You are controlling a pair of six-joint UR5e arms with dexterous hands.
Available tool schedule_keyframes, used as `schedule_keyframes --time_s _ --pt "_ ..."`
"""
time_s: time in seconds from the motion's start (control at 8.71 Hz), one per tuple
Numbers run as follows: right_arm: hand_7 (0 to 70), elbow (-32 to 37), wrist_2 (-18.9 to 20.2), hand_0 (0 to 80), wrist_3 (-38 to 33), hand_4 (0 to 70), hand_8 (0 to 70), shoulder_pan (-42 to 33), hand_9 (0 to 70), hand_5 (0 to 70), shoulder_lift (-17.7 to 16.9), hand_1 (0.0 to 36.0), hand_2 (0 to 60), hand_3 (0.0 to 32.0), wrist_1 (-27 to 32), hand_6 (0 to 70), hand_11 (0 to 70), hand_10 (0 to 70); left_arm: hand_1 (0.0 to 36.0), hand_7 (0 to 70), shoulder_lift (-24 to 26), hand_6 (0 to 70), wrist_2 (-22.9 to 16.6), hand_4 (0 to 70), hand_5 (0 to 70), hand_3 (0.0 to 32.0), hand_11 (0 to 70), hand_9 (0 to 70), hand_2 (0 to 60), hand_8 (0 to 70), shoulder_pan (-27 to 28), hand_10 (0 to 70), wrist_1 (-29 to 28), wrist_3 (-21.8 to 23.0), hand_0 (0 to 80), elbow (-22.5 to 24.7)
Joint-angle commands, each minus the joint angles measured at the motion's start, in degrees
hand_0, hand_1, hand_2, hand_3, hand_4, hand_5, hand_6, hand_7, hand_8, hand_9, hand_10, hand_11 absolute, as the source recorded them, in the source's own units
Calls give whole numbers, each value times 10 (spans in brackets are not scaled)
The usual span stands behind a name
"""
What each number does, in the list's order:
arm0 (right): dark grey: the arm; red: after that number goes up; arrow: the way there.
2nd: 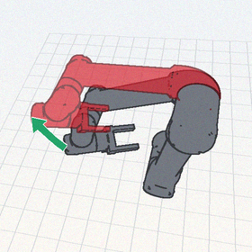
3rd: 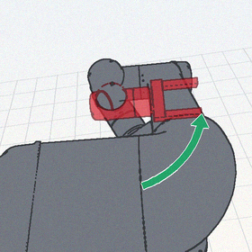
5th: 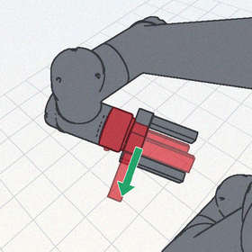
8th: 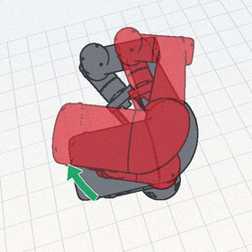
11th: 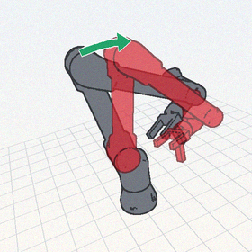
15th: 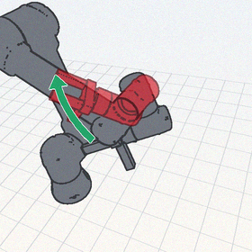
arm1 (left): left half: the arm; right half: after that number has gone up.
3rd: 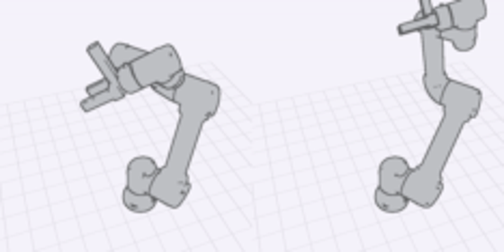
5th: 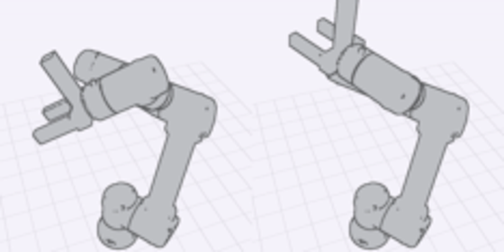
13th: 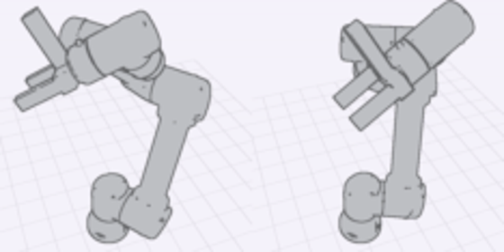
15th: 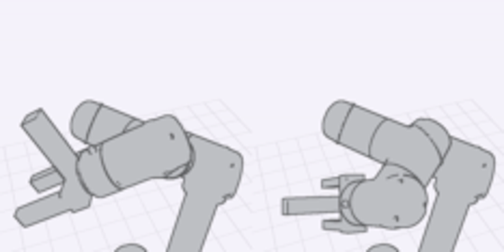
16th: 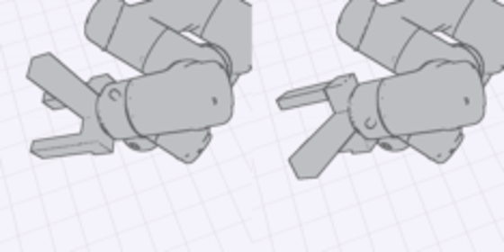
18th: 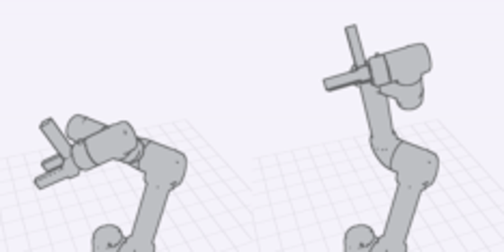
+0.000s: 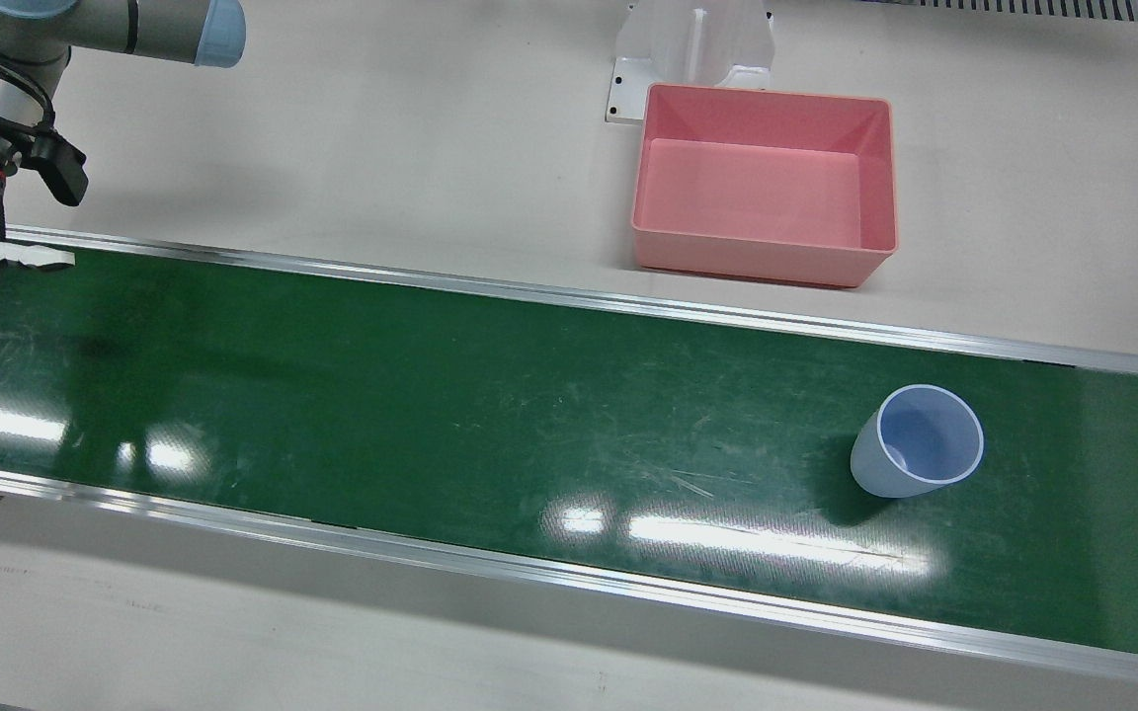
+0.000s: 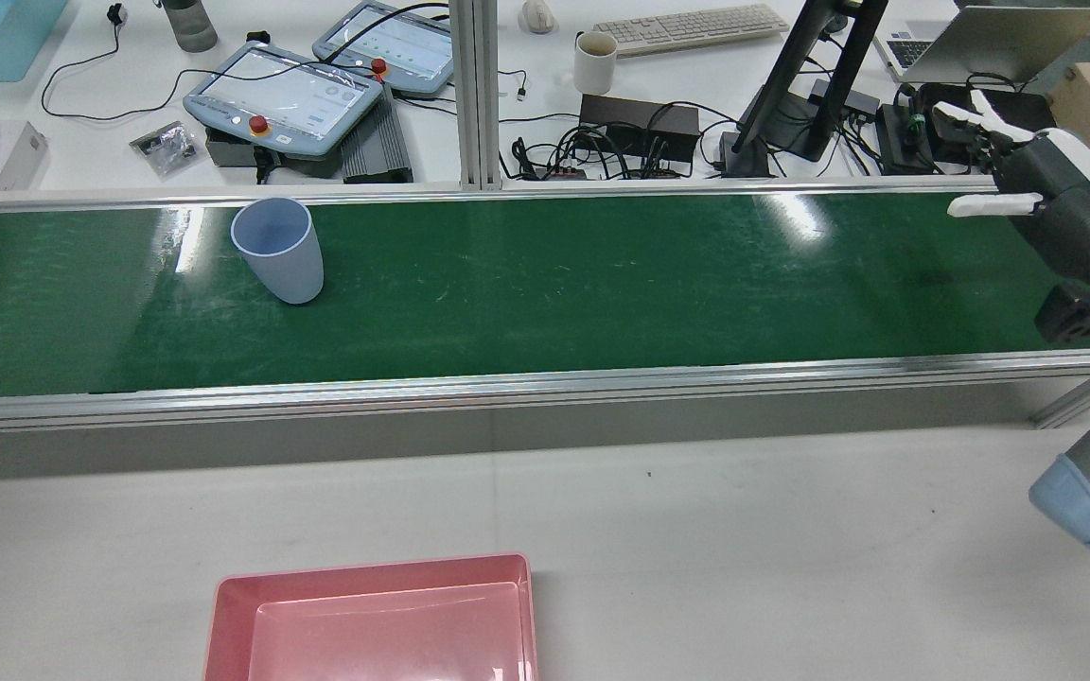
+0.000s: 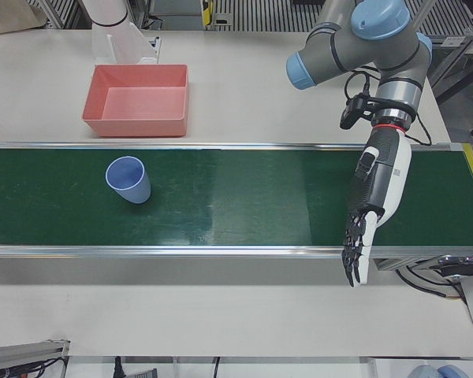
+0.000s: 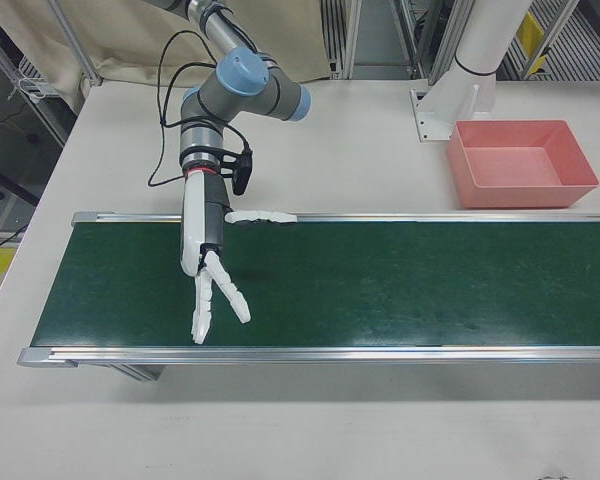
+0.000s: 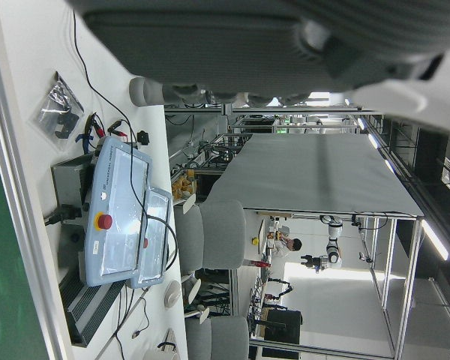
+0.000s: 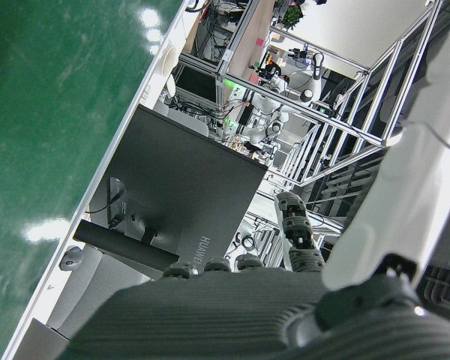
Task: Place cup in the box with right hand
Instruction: 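Raise the right hand over the belt and wait for the blue cup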
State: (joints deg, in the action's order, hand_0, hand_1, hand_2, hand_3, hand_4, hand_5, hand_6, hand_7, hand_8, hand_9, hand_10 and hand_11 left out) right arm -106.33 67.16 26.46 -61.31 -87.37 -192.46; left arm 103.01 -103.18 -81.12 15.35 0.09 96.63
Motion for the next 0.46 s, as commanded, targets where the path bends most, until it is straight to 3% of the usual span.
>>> schedule_keyframes --time_s 0.0,0.34 --pt "0 2 -3 452 37 0 0 2 0 26 3 92 0 0 41 0 0 0 0 0 0 0 -1 0 0 0 0 0 0 0 1 0 -1 0 0 0" --pt "0 2 -3 465 33 0 0 2 0 30 3 99 0 0 42 0 0 0 0 0 0 0 0 0 0 0 0 0 0 0 0 0 0 0 0 1"
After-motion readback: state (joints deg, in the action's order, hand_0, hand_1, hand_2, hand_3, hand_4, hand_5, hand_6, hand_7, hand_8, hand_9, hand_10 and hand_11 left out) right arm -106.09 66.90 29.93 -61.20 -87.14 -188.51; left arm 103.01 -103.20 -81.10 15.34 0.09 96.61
